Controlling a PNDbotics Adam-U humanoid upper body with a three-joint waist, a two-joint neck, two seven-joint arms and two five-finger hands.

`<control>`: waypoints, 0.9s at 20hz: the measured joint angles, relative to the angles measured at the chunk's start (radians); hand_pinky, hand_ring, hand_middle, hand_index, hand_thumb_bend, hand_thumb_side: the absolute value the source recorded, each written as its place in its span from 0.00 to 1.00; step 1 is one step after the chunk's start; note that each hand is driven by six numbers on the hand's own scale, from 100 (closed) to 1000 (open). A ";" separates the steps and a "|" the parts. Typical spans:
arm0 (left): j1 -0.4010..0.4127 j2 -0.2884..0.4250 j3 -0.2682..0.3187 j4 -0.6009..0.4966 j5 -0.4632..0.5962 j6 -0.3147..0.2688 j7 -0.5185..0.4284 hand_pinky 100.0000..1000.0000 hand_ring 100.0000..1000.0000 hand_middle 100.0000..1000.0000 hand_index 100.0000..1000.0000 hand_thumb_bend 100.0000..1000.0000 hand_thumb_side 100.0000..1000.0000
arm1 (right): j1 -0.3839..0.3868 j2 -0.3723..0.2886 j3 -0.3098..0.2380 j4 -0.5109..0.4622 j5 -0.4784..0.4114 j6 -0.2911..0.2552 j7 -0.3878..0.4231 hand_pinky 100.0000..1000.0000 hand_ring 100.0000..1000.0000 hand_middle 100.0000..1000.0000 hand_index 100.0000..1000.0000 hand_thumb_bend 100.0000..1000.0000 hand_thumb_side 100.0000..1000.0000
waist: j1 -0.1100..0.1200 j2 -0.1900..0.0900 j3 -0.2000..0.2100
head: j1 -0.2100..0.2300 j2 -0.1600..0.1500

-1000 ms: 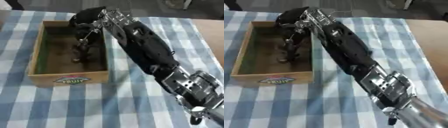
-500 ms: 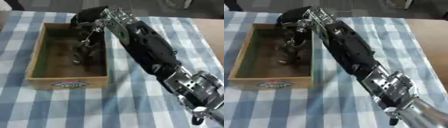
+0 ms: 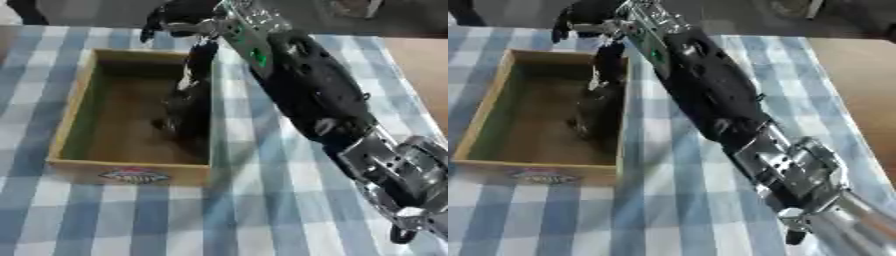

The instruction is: Pick up objects on the table and place them in the box.

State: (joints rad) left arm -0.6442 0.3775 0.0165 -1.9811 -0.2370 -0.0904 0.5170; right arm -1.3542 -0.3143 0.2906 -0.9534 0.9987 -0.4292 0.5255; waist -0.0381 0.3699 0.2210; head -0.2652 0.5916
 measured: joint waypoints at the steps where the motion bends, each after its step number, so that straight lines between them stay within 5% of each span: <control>1: 0.000 0.000 0.000 0.000 0.000 0.000 0.000 0.84 0.86 0.87 0.86 0.00 0.64 | -0.002 -0.003 -0.001 -0.006 -0.008 0.003 0.000 0.81 0.92 0.79 0.89 0.61 0.38 | 0.000 0.000 -0.001 | 0.000 0.001; 8: 0.001 0.000 0.000 0.000 0.000 0.001 -0.001 0.84 0.86 0.87 0.86 0.00 0.64 | -0.007 -0.017 -0.003 -0.043 -0.058 0.021 0.013 0.80 0.91 0.78 0.89 0.60 0.41 | 0.000 -0.005 -0.003 | 0.000 0.004; 10: 0.004 0.000 0.000 0.000 0.000 0.002 -0.001 0.84 0.86 0.87 0.86 0.00 0.64 | -0.010 -0.018 -0.011 -0.055 -0.068 0.029 0.011 0.79 0.90 0.75 0.88 0.53 0.54 | 0.004 -0.007 -0.008 | 0.002 0.005; 12: 0.009 0.000 0.000 0.000 0.000 0.003 0.000 0.84 0.86 0.87 0.86 0.00 0.64 | -0.011 -0.028 -0.040 -0.087 -0.090 0.045 -0.005 0.78 0.88 0.74 0.86 0.44 0.56 | 0.012 -0.012 -0.014 | 0.007 0.006; 18: 0.014 0.000 0.001 0.000 0.000 0.008 0.005 0.84 0.86 0.87 0.86 0.00 0.64 | 0.042 -0.098 -0.124 -0.224 -0.175 0.110 -0.084 0.74 0.85 0.69 0.82 0.38 0.47 | 0.023 -0.016 -0.032 | 0.027 0.020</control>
State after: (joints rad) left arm -0.6300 0.3775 0.0173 -1.9811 -0.2374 -0.0823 0.5224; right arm -1.3124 -0.4128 0.1670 -1.1774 0.8242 -0.3194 0.4411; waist -0.0149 0.3537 0.1893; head -0.2381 0.6120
